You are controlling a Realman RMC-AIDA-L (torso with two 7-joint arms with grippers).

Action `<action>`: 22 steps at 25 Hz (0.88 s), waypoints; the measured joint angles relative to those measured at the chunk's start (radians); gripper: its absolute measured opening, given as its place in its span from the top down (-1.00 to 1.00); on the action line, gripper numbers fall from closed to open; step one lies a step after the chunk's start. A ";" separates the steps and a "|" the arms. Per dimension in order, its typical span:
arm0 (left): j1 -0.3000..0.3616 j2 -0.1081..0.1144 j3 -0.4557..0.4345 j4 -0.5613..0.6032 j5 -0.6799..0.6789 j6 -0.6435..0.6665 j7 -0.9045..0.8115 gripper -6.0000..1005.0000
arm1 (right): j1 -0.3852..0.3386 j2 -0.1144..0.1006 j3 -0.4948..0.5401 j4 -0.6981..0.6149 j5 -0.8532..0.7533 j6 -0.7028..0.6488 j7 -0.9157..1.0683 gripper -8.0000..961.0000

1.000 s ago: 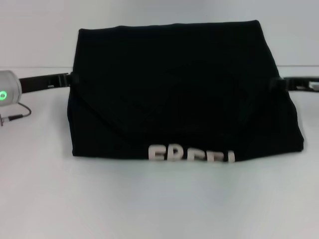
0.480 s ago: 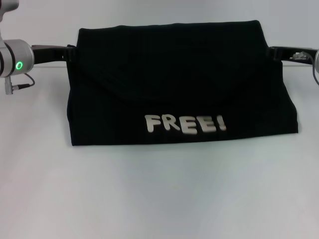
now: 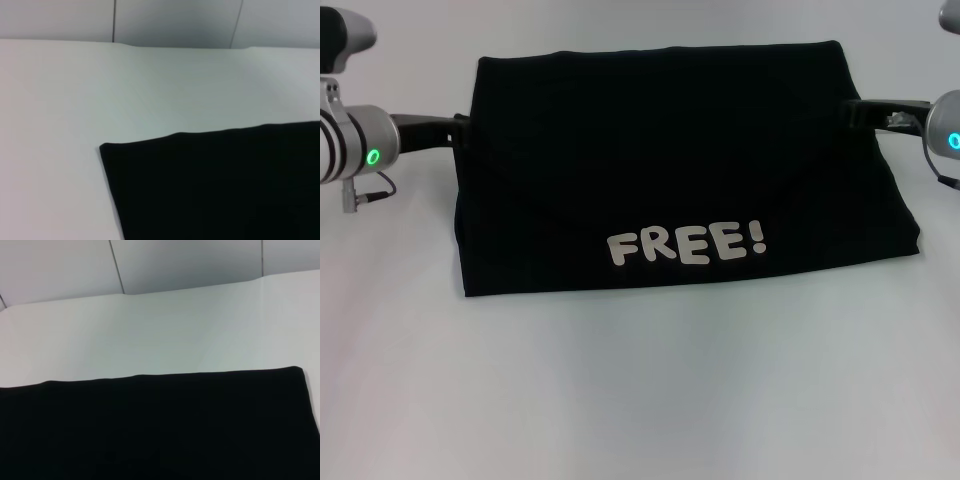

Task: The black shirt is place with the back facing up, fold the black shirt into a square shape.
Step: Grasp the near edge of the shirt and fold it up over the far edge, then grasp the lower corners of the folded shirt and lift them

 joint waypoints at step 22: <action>0.060 -0.031 0.074 0.123 0.002 0.114 -0.117 -0.13 | -0.135 0.017 -0.001 -0.054 0.319 -0.197 -0.187 -0.31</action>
